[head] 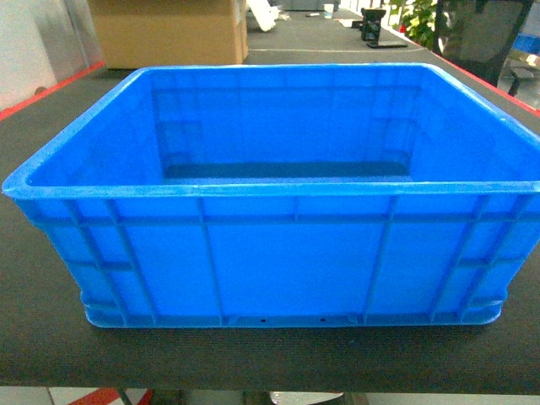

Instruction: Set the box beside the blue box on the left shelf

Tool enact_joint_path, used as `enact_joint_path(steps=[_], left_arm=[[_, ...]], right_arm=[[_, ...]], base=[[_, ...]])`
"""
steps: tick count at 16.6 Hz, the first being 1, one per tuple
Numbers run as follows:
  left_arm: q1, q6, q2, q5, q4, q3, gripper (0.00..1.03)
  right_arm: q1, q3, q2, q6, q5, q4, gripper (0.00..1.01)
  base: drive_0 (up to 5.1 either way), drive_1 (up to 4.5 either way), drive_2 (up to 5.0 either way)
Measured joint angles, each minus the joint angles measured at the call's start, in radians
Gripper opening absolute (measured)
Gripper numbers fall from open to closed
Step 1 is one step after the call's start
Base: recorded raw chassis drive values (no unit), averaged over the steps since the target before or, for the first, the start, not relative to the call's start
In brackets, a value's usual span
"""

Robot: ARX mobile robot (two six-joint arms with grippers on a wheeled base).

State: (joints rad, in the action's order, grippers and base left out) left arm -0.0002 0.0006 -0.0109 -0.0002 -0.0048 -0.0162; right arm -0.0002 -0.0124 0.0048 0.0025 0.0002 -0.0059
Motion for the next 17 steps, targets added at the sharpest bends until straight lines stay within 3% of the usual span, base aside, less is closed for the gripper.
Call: enact_joint_path(steps=[5, 6, 7, 8, 9, 10, 11, 12, 14, 15, 16, 17], left_arm=[[0.000, 0.000, 0.000, 0.000, 0.000, 0.000, 0.98], [-0.001, -0.001, 0.000, -0.005, -0.003, 0.000, 0.98], [-0.085, -0.039, -0.058, -0.181, -0.092, -0.027, 0.98], [-0.151, -0.087, -0.127, -0.330, -0.128, -0.054, 0.98], [-0.185, -0.121, -0.182, -0.449, -0.080, -0.056, 0.98], [-0.203, -0.140, -0.259, -0.468, -0.008, -0.093, 0.98], [-0.201, -0.140, -0.372, -0.447, 0.084, -0.164, 0.98], [-0.180, -0.117, -0.499, -0.396, 0.169, -0.244, 0.98], [-0.113, -0.060, -0.786, -0.245, 0.233, -0.435, 0.98], [-0.079, -0.052, -0.942, -0.163, 0.188, -0.555, 0.98], [-0.057, -0.053, -1.097, -0.117, 0.161, -0.665, 0.98], [-0.048, -0.069, -1.230, -0.075, 0.094, -0.769, 0.98]], right_arm=[[0.000, 0.000, 0.000, 0.000, 0.001, -0.001, 0.98], [0.076, -0.039, 0.063, 0.035, 0.174, -0.120, 0.98], [0.118, -0.066, 0.133, 0.072, 0.314, -0.177, 0.98], [0.117, -0.066, 0.139, 0.098, 0.390, -0.164, 0.98], [0.104, -0.085, 0.168, 0.130, 0.383, -0.123, 0.98], [0.113, -0.117, 0.240, 0.135, 0.382, -0.052, 0.98], [0.125, -0.167, 0.327, 0.136, 0.363, 0.011, 0.98], [0.118, -0.235, 0.429, 0.140, 0.318, 0.062, 0.98], [0.079, -0.422, 0.684, 0.140, 0.158, 0.033, 0.98], [0.077, -0.526, 0.838, 0.120, 0.101, 0.011, 0.98], [0.077, -0.632, 0.990, 0.108, 0.056, -0.011, 0.98], [0.079, -0.737, 1.123, 0.093, 0.045, -0.039, 0.98]], base=[[0.0, 0.00, 0.0], [0.0, 0.00, 0.0], [0.0, 0.00, 0.0], [0.0, 0.00, 0.0], [0.0, 0.00, 0.0], [0.0, 0.00, 0.0], [0.0, 0.00, 0.0], [0.0, 0.00, 0.0], [0.0, 0.00, 0.0], [0.0, 0.00, 0.0], [0.0, 0.00, 0.0], [0.0, 0.00, 0.0]])
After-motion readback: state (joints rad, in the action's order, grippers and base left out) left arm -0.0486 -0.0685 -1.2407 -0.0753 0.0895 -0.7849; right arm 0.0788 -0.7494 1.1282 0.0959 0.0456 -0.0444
